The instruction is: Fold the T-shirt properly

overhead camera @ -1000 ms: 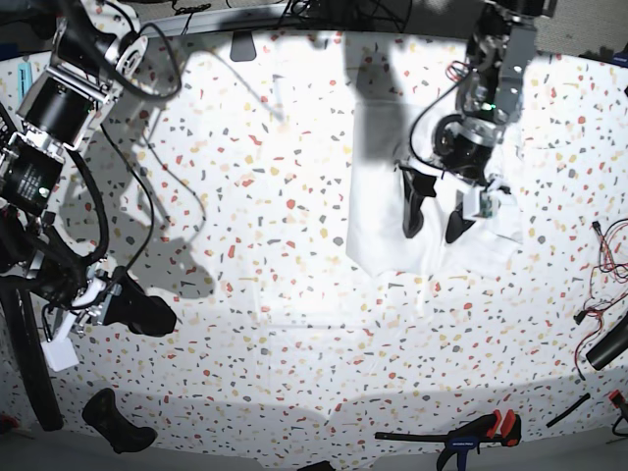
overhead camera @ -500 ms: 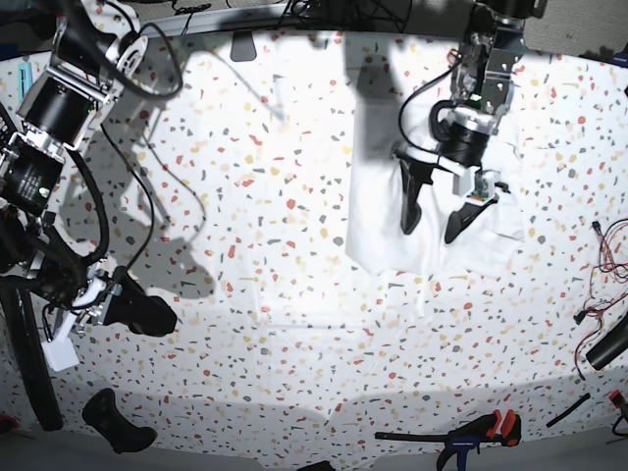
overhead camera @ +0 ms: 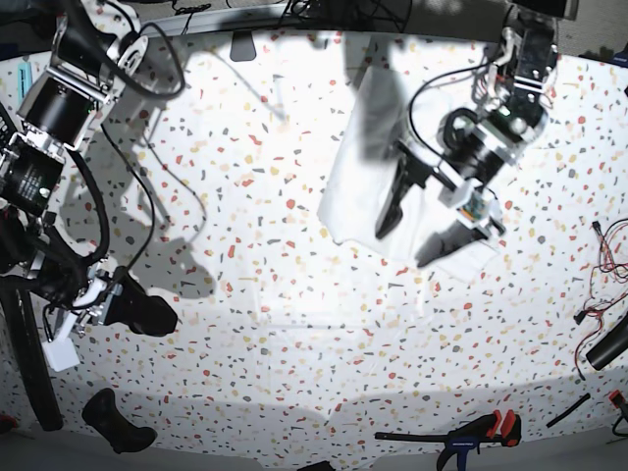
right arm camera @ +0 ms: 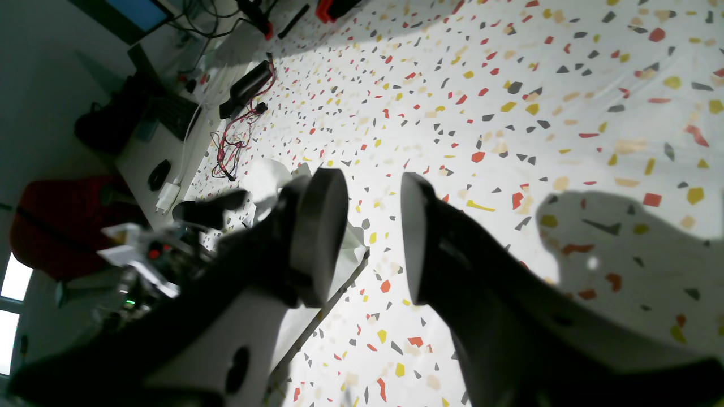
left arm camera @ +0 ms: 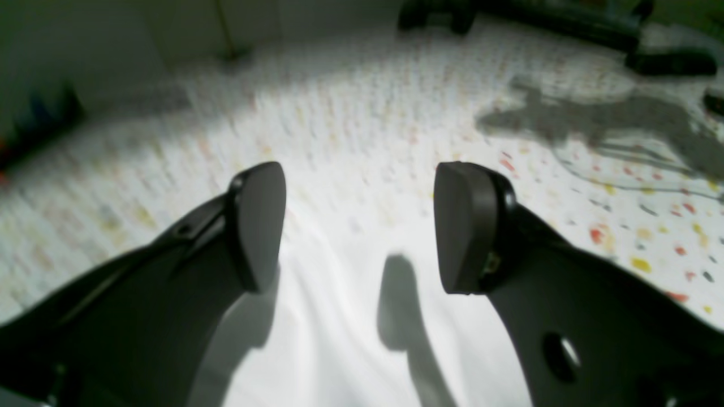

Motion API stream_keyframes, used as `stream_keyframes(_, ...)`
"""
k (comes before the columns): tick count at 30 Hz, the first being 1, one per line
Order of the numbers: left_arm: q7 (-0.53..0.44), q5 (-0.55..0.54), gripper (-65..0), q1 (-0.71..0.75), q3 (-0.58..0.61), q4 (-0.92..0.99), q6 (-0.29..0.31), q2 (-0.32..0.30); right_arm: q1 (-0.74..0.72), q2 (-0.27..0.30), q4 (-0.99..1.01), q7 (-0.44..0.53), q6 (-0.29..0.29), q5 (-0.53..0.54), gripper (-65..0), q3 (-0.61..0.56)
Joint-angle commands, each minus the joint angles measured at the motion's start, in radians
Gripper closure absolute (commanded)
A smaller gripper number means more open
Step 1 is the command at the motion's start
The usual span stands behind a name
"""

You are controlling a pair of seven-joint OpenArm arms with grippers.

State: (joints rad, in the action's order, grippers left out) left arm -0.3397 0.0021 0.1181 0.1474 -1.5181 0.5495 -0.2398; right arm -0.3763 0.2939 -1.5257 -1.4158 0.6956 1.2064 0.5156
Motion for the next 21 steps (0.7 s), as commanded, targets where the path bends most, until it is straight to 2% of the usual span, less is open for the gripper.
stream_keyframes(1, 0.006, -0.014, -39.1, -0.008, -0.003, -0.054, 0.002, -0.011, -0.025, 0.014, -0.015, 0.02, 0.003, 0.028, -20.6, 0.001)
stream_keyframes(4, 0.216, -0.038, -39.1, -0.009, -0.003, -0.18, 0.005, -0.013, -0.025, 0.013, -0.015, 0.02, 0.003, 0.028, -20.6, 0.001)
stream_keyframes(8, 0.651, -0.189, -39.1, -0.01, -0.003, -0.39, -0.005, -0.013, -0.025, 0.013, -0.015, 0.02, 0.003, 0.027, -20.6, -0.016)
stream_keyframes(10, 0.842, -0.24, -39.1, -0.01, -0.003, -0.501, -0.048, -0.013, -0.025, 0.013, -0.015, 0.02, 0.003, 0.026, -20.6, -0.046)
stream_keyframes(12, 0.995, -0.237, -39.1, -0.01, -0.003, -0.599, -0.124, -0.013, -0.025, 0.013, -0.015, 0.024, 0.003, 0.02, -20.6, -0.09)
stream_keyframes(14, 1.127, -0.208, -39.1, -0.01, -0.003, -0.674, -0.198, -0.013, -0.026, 0.007, -0.015, 0.059, 0.003, -0.03, -20.6, -0.143)
stream_keyframes(17, 1.31, -0.141, -39.1, -0.005, -0.003, -0.729, -0.285, -0.013, -0.026, -0.024, -0.015, 0.179, 0.003, -0.192, -20.6, -0.226)
stream_keyframes(18, 1.342, -0.112, -39.1, 0.005, -0.003, -0.73, -0.312, -0.013, -0.026, -0.039, -0.015, 0.22, 0.003, -0.245, -20.6, -0.253)
stream_keyframes(21, 1.342, 0.011, -39.1, 0.072, -0.003, -0.721, -0.377, -0.013, -0.028, -0.09, -0.015, 0.306, 0.003, -0.363, -20.6, -0.335)
